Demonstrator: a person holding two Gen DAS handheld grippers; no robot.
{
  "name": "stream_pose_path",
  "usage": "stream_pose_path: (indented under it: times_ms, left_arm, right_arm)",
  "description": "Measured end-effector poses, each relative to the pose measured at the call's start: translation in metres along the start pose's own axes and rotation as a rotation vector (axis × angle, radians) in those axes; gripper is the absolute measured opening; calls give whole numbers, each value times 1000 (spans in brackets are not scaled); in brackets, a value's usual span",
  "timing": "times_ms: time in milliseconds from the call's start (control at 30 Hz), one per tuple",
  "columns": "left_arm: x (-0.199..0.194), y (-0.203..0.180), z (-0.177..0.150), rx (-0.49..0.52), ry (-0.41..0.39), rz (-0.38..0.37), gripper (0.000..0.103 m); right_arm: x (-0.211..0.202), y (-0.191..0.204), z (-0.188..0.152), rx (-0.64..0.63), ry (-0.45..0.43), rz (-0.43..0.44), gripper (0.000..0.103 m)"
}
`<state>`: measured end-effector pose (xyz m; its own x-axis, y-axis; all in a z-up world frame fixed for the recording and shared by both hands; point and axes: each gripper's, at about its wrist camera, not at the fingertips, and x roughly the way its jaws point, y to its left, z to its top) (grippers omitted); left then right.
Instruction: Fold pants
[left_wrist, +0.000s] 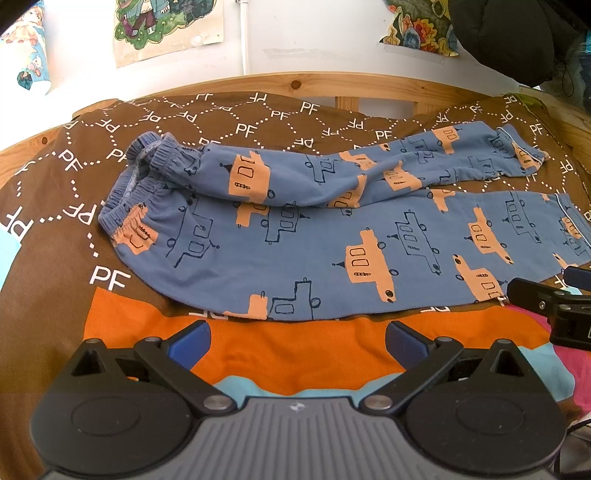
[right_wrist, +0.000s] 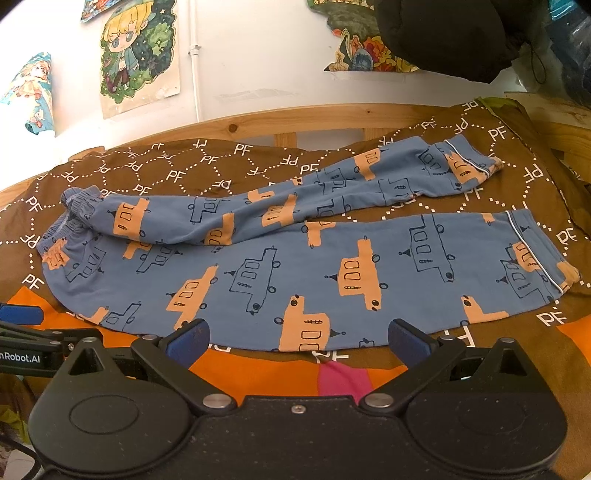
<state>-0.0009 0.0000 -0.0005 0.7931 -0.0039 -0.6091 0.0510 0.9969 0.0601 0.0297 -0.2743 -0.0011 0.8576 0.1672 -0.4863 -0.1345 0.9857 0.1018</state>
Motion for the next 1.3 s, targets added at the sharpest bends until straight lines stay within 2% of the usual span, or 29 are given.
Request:
stream_pose_path:
  times_ms: [1300]
  left_arm:
    - [2, -1, -7, -5, 13, -2, 103]
  right_arm:
    - [0, -2, -1, 23, 0, 9, 103]
